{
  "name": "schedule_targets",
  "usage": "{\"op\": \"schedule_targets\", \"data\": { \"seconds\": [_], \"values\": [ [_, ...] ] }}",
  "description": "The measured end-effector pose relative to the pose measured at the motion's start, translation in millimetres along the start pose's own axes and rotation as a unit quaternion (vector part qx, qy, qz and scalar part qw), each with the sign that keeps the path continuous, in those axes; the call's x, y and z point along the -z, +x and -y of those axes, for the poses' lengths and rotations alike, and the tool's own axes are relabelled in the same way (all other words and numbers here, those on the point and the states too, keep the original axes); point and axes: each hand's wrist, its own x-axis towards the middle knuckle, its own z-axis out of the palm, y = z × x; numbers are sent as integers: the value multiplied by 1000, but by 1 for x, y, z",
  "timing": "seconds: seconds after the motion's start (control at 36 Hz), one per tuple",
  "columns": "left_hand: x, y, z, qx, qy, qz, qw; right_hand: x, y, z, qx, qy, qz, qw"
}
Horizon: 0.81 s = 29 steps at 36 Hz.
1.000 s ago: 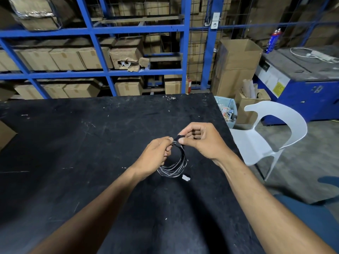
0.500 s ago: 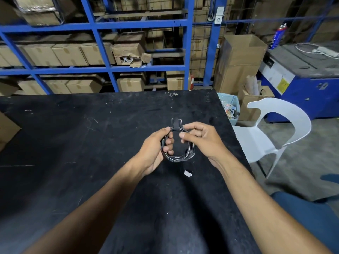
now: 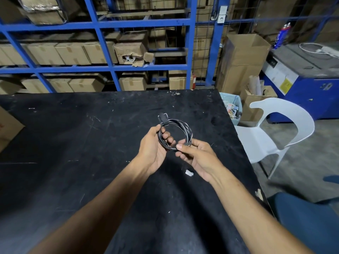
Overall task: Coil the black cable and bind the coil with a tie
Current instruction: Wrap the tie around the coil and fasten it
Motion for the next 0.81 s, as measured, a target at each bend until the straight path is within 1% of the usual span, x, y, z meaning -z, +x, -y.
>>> {"op": "schedule_targets", "data": {
  "seconds": [0.14, 0.28, 0.39, 0.47, 0.53, 0.58, 0.64, 0.69, 0.72, 0.75, 0.81],
  "values": [
    [0, -4, -5, 29, 20, 52, 998, 6, 2, 1, -30, 75, -13, 997],
    [0, -5, -2, 16, 93, 82, 992, 3, 1, 0, -64, 189, -17, 980],
    [0, -6, 9, -21, 178, 58, 982, -3, 2, -3, -57, 240, -33, 968],
    [0, -7, 15, -63, 252, 46, 965, -8, 2, -8, -49, 252, -42, 965],
    [2, -6, 15, -81, 280, 53, 955, -11, 1, -10, -49, 263, -47, 962],
    [5, -6, 14, -96, 306, 75, 944, -12, 1, -11, -55, 262, -44, 963],
    [8, -5, 12, -116, 335, 90, 931, -9, 1, -11, -63, 208, -19, 976],
    [12, -3, 6, -136, 372, 88, 914, -4, 2, -9, -72, 62, -3, 995],
    [14, -1, 3, -144, 401, 84, 901, 0, 3, -8, -70, -19, -12, 997],
    [17, 2, -1, -149, 436, 81, 884, 4, 5, -7, -60, -90, -37, 993],
    [23, 6, -10, -140, 510, 85, 845, 12, 9, -1, -3, -209, -132, 969]
  ]
}}
